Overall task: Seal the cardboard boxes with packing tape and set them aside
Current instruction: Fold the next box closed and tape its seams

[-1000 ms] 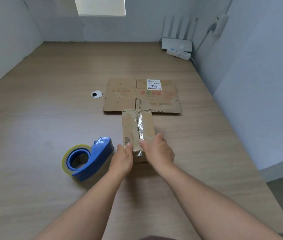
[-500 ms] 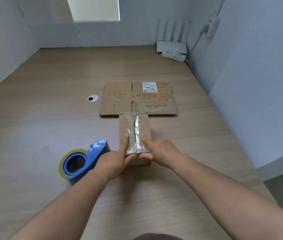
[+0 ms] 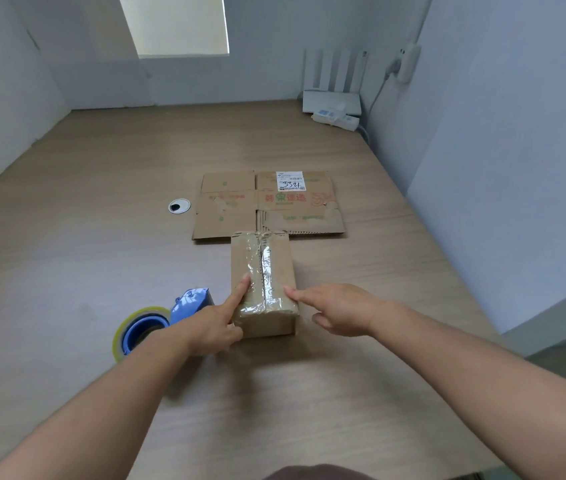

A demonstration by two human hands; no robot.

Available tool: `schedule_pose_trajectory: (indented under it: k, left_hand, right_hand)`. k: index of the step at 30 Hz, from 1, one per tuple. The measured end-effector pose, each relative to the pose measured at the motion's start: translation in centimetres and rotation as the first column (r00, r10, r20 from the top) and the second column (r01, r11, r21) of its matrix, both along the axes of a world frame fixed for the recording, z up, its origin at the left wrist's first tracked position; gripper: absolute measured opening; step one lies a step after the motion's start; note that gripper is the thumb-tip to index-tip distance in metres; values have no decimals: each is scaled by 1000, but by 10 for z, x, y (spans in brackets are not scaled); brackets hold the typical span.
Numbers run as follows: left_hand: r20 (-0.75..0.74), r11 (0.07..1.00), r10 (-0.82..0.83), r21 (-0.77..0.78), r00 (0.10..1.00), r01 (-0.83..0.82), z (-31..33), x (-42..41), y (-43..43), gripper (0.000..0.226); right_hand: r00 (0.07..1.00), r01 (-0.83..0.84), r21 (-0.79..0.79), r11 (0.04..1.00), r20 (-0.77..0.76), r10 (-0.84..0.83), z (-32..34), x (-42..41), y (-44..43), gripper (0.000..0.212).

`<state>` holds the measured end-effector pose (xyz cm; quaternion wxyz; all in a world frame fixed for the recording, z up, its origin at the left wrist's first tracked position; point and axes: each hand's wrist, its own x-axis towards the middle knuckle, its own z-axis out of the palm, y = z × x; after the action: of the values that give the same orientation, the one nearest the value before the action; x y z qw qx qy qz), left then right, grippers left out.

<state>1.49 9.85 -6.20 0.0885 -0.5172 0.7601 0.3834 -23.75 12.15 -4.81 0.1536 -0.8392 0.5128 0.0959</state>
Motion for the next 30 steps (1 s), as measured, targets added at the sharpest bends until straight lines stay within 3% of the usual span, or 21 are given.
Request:
schedule_pose_trajectory:
  k: [2, 5, 10, 16, 18, 20, 23, 25, 27, 30]
  left_hand:
    - [43, 999, -50, 6, 998, 50, 6, 5, -3, 91]
    - [144, 987, -108, -106, 984, 123, 11, 5, -6, 85]
    - [219, 955, -56, -272, 974, 116, 6, -7, 3, 78]
    - [196, 949, 52, -315, 979, 13, -2, -13, 6, 74]
    - [153, 952, 103, -303, 983, -53, -1, -14, 8, 77]
    - [77, 953, 153, -274, 985, -126, -1, -19, 15, 83]
    - [-119, 982, 169, -61, 978, -177, -6, -33, 32, 101]
    - [-238, 979, 201, 5, 950, -206, -7, -42, 44, 95]
    - [-314, 939, 266, -130, 911, -319, -2, -45, 45, 79]
    - [-431, 737, 373, -399, 821, -545, 9, -45, 30, 64]
  right_hand:
    - [999, -28, -61, 998, -22, 27, 3, 5, -4, 58]
    - [999, -35, -133, 991, -17, 33, 0, 15, -6, 47]
    - [995, -31, -302, 953, 77, 57, -23, 21, -3, 41]
    - [973, 31, -500, 865, 213, 89, -46, 23, 7, 61]
    - [980, 63, -485, 872, 197, 39, -42, 27, 11, 57]
    - [973, 192, -414, 890, 195, -119, -32, 35, 17, 52]
    - [867, 495, -240, 835, 201, -457, -22, 37, 17, 65]
    - [802, 590, -171, 789, 237, -549, -15, 29, 15, 68]
    - [797, 587, -110, 802, 250, -549, -14, 16, 13, 72]
    - [819, 545, -47, 837, 247, -519, -10, -3, 12, 75]
